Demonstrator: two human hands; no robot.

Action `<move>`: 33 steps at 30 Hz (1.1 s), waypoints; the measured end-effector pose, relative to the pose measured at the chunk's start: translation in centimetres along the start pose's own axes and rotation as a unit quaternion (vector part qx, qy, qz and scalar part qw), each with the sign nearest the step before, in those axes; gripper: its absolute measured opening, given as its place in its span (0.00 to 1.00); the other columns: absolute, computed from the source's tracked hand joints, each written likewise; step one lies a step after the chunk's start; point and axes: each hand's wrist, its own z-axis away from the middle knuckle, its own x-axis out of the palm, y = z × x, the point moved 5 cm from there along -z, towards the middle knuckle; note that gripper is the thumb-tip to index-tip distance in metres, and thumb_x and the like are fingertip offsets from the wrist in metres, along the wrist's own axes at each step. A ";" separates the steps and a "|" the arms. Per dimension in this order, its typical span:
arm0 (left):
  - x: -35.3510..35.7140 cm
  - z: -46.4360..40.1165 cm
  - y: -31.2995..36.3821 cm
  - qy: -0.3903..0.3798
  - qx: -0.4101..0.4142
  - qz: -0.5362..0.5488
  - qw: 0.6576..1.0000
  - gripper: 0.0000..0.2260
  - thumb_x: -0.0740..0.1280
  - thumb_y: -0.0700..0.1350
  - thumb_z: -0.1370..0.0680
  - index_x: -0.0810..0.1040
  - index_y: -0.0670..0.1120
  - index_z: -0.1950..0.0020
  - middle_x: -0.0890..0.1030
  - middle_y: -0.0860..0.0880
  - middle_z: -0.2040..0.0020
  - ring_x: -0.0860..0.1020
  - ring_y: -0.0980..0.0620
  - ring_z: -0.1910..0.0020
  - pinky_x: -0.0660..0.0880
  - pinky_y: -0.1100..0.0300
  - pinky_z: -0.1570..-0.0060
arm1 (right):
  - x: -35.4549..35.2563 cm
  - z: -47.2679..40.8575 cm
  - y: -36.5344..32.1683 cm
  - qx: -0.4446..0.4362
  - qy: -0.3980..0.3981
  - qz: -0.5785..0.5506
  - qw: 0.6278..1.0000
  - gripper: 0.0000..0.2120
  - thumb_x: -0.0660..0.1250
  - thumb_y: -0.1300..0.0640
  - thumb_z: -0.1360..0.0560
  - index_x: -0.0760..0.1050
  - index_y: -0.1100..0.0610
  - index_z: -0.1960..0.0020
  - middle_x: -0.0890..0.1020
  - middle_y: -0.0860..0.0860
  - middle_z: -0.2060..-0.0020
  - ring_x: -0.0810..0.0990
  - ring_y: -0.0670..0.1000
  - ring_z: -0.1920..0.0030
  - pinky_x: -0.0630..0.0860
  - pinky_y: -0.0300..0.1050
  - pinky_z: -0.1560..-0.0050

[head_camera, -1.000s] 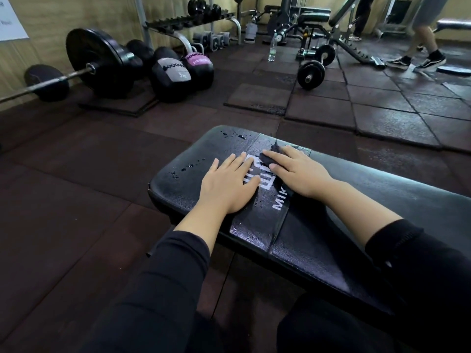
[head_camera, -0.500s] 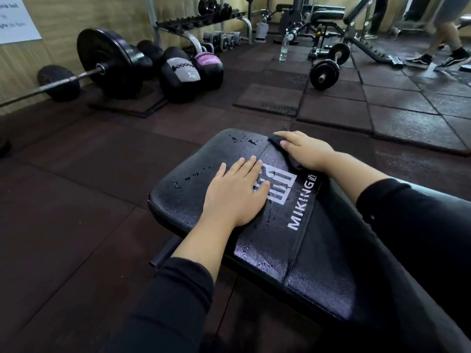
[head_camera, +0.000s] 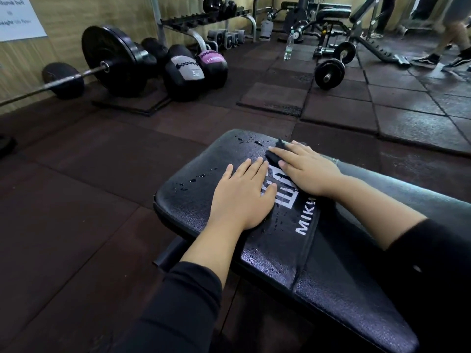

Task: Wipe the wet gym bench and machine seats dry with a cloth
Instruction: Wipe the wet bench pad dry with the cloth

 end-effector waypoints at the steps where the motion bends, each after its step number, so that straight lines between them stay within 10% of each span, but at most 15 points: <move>1: 0.0 0.0 0.0 -0.002 0.001 0.000 1.000 0.26 0.46 0.57 0.17 0.48 0.52 0.20 0.47 0.58 0.21 0.44 0.58 0.22 0.41 0.52 0.24 | 0.0 -1.2 -0.1 -0.005 -0.001 -0.004 1.000 0.21 0.47 0.49 0.17 0.53 0.43 0.25 0.56 0.49 0.25 0.49 0.50 0.24 0.45 0.47 0.26; 8: 0.0 0.0 -0.2 -0.008 0.004 0.010 1.000 0.26 0.47 0.57 0.17 0.49 0.52 0.20 0.47 0.58 0.21 0.45 0.59 0.22 0.40 0.53 0.24 | -1.2 -3.0 5.2 0.067 0.007 -0.064 0.996 0.19 0.51 0.53 0.18 0.61 0.45 0.27 0.62 0.48 0.26 0.62 0.52 0.28 0.55 0.44 0.30; 19: 0.1 -0.1 0.0 0.000 0.000 0.004 1.000 0.26 0.47 0.56 0.17 0.49 0.52 0.20 0.48 0.58 0.21 0.45 0.58 0.22 0.41 0.52 0.24 | 0.0 1.0 0.0 0.012 0.016 -0.001 1.000 0.21 0.48 0.51 0.18 0.54 0.46 0.24 0.56 0.49 0.25 0.49 0.50 0.24 0.44 0.46 0.26; 33: -0.2 -0.1 0.0 -0.021 -0.006 0.002 1.000 0.25 0.46 0.56 0.17 0.49 0.53 0.20 0.48 0.59 0.21 0.45 0.59 0.23 0.41 0.53 0.24 | -0.8 2.9 3.3 0.066 0.053 -0.024 0.996 0.21 0.52 0.52 0.19 0.60 0.44 0.27 0.61 0.49 0.26 0.58 0.52 0.26 0.53 0.46 0.27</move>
